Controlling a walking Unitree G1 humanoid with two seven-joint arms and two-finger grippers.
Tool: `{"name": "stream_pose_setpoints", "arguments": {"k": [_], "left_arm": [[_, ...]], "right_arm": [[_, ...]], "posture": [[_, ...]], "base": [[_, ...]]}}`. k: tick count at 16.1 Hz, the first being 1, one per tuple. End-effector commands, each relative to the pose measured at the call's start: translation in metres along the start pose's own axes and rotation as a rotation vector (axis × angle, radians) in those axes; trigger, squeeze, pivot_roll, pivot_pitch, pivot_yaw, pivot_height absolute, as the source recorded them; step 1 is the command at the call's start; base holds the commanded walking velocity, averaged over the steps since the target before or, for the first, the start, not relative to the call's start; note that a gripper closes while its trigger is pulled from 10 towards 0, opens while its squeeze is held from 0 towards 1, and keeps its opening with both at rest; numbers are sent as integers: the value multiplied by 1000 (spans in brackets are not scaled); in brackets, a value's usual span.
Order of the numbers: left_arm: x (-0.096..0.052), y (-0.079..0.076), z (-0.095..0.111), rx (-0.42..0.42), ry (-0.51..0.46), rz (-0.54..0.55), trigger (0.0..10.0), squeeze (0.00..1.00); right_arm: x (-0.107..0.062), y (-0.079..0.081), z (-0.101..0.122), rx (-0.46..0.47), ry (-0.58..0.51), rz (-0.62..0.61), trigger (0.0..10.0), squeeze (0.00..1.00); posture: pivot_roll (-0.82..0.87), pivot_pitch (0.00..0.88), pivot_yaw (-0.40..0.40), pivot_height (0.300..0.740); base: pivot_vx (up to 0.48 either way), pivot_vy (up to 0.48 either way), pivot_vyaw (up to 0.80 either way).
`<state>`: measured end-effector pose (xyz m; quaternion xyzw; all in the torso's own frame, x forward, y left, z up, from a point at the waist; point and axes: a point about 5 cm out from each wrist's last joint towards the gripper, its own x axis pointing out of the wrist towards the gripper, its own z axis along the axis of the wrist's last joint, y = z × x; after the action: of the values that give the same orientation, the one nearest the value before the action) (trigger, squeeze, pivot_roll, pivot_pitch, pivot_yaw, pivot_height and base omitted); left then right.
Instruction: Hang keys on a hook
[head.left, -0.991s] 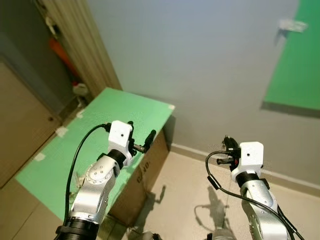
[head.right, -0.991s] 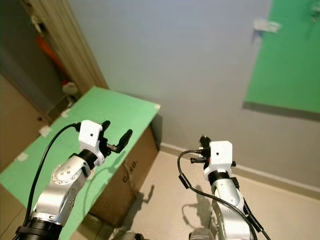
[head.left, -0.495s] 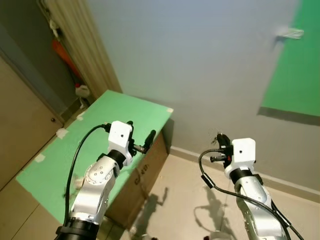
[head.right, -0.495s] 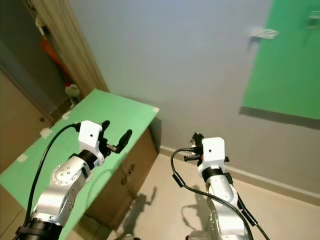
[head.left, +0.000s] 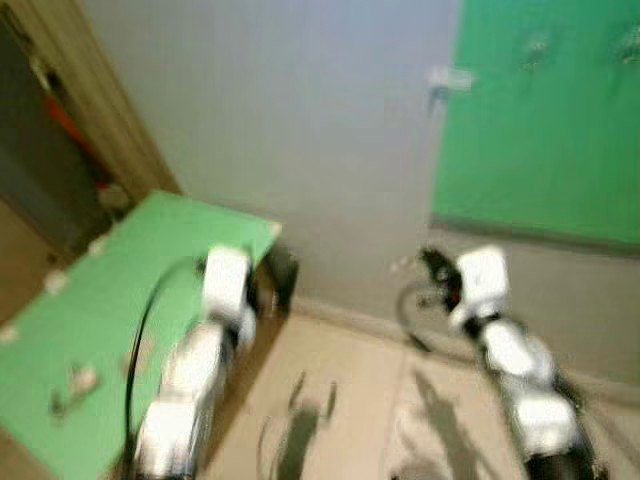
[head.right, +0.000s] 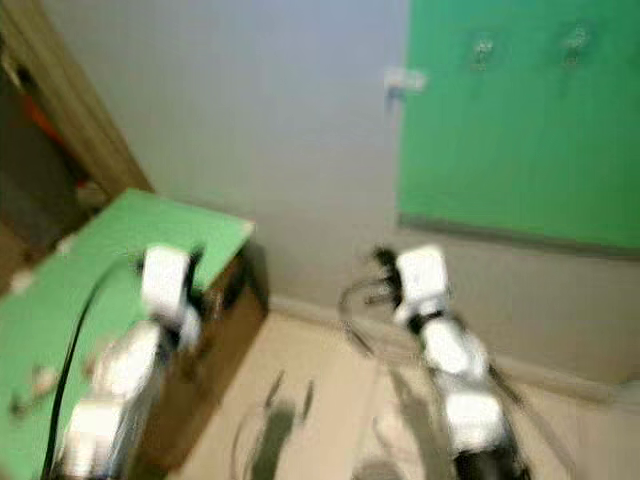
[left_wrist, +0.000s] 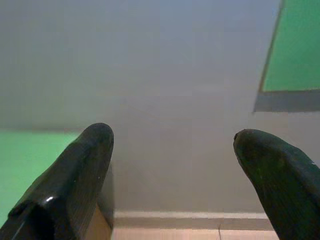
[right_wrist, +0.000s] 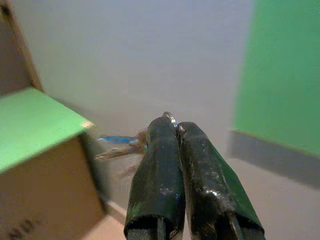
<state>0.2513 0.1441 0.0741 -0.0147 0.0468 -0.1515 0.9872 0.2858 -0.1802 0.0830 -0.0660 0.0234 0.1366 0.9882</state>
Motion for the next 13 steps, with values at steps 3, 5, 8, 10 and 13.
{"name": "stream_pose_setpoints", "arguments": {"k": [3, 5, 8, 10, 13], "left_arm": [[-25, 8, 2, 3, -18, 146, 10000, 0], [-45, 7, 2, -2, -26, 230, 10000, 0], [-46, 12, -3, 19, 7, 264, 10000, 0], [-44, 18, 1, 38, 11, 264, 10000, 0], [-36, 24, 1, 51, 20, 236, 10000, 0]], "right_arm": [[17, 12, -4, 40, 27, 87, 0, 0], [30, 19, -2, 44, 34, 150, 0, 0], [41, 23, -2, 57, 55, 158, 0, 0], [40, 26, -6, 43, 57, 162, 0, 0], [35, 25, -11, 57, 53, 142, 0, 0]], "posture": [[-52, 0, 13, 740], [1, 0, -32, 740], [23, 0, -40, 740], [6, 0, -31, 740], [-21, 0, -6, 740]], "base": [[0, 0, 0], [0, 0, 0], [0, 0, -267], [0, 0, -800], [0, 0, -800]]}}
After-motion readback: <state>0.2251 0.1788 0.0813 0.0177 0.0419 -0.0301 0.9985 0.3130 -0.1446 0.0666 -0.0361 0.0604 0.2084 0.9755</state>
